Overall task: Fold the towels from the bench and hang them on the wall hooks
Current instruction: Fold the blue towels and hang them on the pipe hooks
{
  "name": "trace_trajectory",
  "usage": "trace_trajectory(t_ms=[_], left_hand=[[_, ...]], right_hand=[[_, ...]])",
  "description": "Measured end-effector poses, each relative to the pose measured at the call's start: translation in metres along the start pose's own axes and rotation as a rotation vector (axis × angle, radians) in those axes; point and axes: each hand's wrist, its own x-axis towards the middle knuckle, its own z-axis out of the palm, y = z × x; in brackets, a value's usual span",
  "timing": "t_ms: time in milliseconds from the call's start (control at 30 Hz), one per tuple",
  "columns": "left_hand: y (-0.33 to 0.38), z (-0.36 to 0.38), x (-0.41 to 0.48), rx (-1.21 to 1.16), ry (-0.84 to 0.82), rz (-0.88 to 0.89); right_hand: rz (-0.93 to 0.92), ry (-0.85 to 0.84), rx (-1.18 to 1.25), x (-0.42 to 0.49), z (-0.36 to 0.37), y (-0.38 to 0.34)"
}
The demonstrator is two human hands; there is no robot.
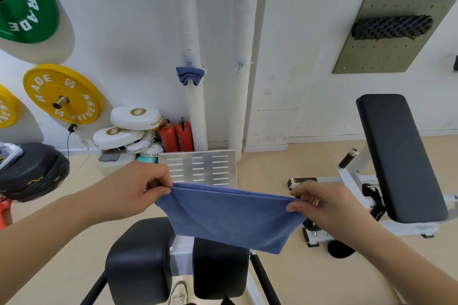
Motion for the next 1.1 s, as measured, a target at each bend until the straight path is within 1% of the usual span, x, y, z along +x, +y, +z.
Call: trace_trajectory(t_ms=[67, 133, 233, 333, 433, 567, 667, 733, 833, 900, 1000, 1100], left_hand=[[-0.003, 0.003, -0.002, 0.022, -0.008, -0.012], [-0.008, 0.004, -0.005, 0.051, -0.016, -0.012], [-0.020, 0.005, -0.009, 0.112, -0.021, -0.006], [-0.037, 0.004, -0.014, 0.166, -0.030, -0.031], [-0.067, 0.000, -0.024, 0.139, -0.055, -0.098], [-0.115, -0.010, -0.034, 0.134, -0.015, -0.107], [-0.143, -0.024, -0.036, 0.080, 0.094, -0.200], [-0.160, -0.034, -0.037, 0.034, 0.197, -0.271], [-0.176, -0.044, -0.046, -0.048, 0.287, -0.388], [-0.184, -0.041, -0.056, -0.120, 0.309, -0.446], [-0.200, -0.017, -0.079, -0.155, 0.298, -0.454], [-0.215, 0.022, -0.106, -0.217, 0.243, -0.494]], right_hand=[[-0.013, -0.033, -0.030, 0.003, 0.008, 0.006], [0.007, -0.155, -0.053, 0.009, 0.011, 0.005], [-0.019, -0.339, -0.073, 0.020, 0.017, 0.000], [-0.029, -0.398, -0.066, 0.034, 0.027, -0.008], [0.004, -0.365, -0.013, 0.054, 0.044, -0.021], [0.107, -0.235, 0.109, 0.089, 0.078, -0.048], [0.171, -0.220, 0.230, 0.113, 0.101, -0.073], [0.179, -0.198, 0.279, 0.127, 0.112, -0.088], [0.159, -0.176, 0.337, 0.140, 0.128, -0.108], [0.138, -0.194, 0.328, 0.141, 0.141, -0.117], [0.140, -0.245, 0.263, 0.134, 0.170, -0.114], [0.206, -0.346, 0.241, 0.114, 0.208, -0.103]])
